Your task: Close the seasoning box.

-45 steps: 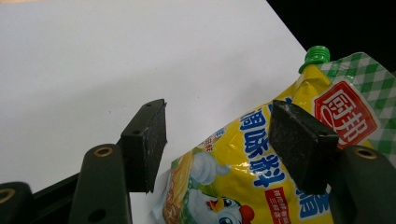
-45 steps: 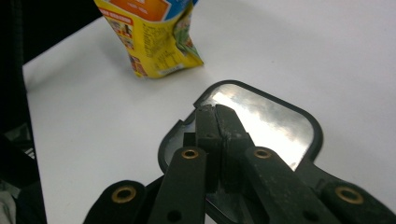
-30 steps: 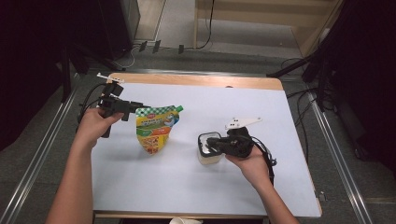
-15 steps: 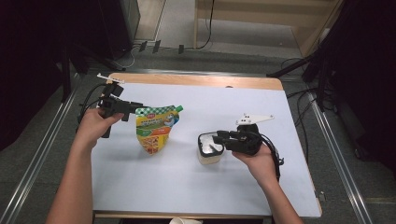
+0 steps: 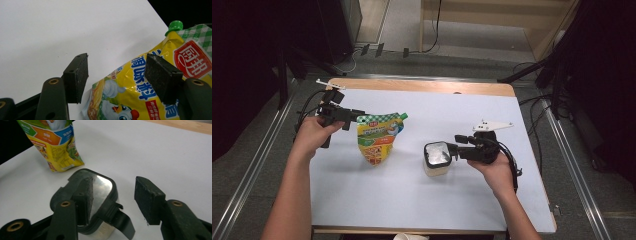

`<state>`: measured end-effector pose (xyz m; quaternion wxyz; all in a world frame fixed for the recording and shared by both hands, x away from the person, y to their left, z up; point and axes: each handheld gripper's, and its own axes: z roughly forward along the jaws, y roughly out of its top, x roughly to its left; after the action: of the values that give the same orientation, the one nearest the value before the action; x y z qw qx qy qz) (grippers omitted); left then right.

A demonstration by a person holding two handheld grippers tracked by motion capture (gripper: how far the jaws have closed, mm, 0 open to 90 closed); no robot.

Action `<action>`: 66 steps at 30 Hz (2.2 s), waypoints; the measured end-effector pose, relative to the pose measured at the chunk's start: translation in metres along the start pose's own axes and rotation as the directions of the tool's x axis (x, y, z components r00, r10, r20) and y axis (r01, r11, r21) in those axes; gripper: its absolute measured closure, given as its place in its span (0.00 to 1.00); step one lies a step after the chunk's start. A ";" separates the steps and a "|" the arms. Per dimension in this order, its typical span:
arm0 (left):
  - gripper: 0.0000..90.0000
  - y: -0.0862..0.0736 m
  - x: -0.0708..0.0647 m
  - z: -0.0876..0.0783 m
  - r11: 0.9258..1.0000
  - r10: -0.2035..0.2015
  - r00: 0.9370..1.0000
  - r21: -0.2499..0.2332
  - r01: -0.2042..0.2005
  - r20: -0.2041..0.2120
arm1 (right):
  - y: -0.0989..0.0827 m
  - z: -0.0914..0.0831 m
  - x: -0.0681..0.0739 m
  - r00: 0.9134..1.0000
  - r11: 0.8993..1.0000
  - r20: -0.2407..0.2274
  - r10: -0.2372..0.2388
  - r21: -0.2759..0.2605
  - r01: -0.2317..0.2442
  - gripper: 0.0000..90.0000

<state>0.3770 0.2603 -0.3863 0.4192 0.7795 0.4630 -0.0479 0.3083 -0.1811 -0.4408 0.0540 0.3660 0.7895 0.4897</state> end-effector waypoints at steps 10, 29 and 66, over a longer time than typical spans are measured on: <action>0.40 -0.001 0.002 -0.001 1.000 -0.004 1.000 -0.002 0.004 0.000 | -0.007 -0.005 -0.018 0.998 1.000 0.066 0.008 -0.017 -0.007 0.53; 0.40 -0.002 0.005 -0.001 1.000 -0.009 1.000 -0.002 0.009 -0.001 | -0.023 -0.016 -0.050 0.982 0.996 0.172 0.072 -0.056 -0.063 0.43; 0.39 -0.004 0.009 0.004 1.000 -0.021 1.000 0.020 0.021 0.005 | -0.034 -0.017 -0.065 0.968 0.997 0.242 0.074 -0.041 -0.066 0.29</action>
<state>0.3800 0.2641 -0.3959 0.4121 0.7786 0.4695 -0.0588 0.3300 -0.2438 -0.4774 0.1388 0.4500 0.7554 0.4556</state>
